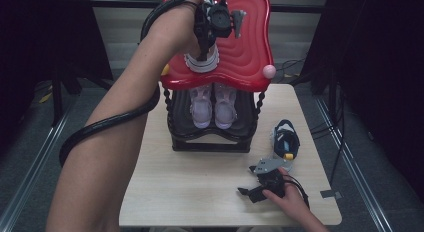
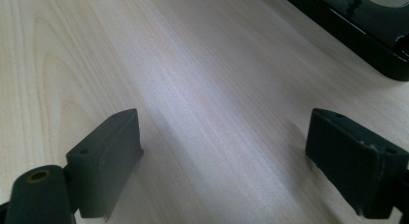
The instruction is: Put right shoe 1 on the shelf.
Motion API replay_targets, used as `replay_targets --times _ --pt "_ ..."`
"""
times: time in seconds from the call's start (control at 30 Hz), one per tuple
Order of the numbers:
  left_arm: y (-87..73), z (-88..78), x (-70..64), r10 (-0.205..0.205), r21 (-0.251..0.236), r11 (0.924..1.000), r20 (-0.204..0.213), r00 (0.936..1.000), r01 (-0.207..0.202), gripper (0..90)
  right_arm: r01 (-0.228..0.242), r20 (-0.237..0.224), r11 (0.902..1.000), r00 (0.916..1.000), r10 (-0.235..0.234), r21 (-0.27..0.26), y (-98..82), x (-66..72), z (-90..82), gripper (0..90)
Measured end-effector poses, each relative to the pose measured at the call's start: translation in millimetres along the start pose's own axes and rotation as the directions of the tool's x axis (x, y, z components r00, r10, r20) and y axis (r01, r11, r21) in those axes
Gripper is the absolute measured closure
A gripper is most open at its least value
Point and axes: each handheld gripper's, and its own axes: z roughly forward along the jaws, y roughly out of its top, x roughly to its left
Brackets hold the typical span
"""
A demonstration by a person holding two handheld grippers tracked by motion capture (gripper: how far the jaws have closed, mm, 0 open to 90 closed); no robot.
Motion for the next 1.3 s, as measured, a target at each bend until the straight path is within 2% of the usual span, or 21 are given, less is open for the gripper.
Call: replay_targets --times 0.1,0.3,0.43,0.6,0.63,0.7,0.9,0.97,1.13,1.3 --pt "-0.5 -0.3 0.1 0.002 -0.002 1.0 0.001 1.0 -0.002 67.8 0.0 0.0 1.0 1.0 0.0 0.0 0.0 0.0 0.0 11.7" --pt "0.6 0.1 -1.3 0.03 0.018 0.9994 -0.002 0.9996 -0.03 68.1 0.0 0.0 1.0 1.0 0.0 0.0 0.0 0.0 0.0 11.7" --pt "0.4 -0.9 -0.9 0.027 0.021 0.9994 -0.009 0.9996 -0.026 67.0 0.001 0.0 1.0 1.0 -0.001 0.0 0.0 0.0 0.0 11.7" --pt "0.2 -4.4 0.1 -0.029 -0.01 0.9996 -0.046 0.9985 0.028 59.5 0.001 0.0 1.0 1.0 -0.001 0.0 0.0 0.0 0.0 11.7" --pt "-0.2 -4.7 0.1 -0.055 -0.03 0.9981 -0.043 0.9975 0.054 57.9 0.0 0.0 1.0 1.0 0.0 0.0 0.0 0.0 0.0 11.7" --pt "0.2 -4.0 -0.1 -0.074 -0.044 0.9964 -0.025 0.997 0.073 56.0 0.0 0.0 1.0 1.0 0.0 0.0 0.0 0.0 0.0 11.7" --pt "2.5 -3.2 0.2 -0.122 -0.08 0.9895 -0.017 0.9924 0.12 50.6 0.0 0.0 1.0 1.0 0.0 0.0 0.0 0.0 0.0 11.7" --pt "3.8 -2.5 0.0 -0.121 -0.08 0.9896 -0.013 0.9926 0.12 50.2 0.001 0.0 1.0 1.0 -0.001 -0.001 0.0 0.0 0.1 11.7" --pt "2.6 -3.1 0.1 -0.126 -0.077 0.9889 0.016 0.9919 0.127 57.6 0.0 0.0 1.0 1.0 0.0 0.0 0.0 0.0 0.0 11.7" --pt "0.3 -2.0 -4.2 -0.057 -0.035 0.9977 0.011 0.9983 0.058 65.1 0.0 0.0 1.0 1.0 0.0 0.0 0.0 0.0 0.0 11.7"
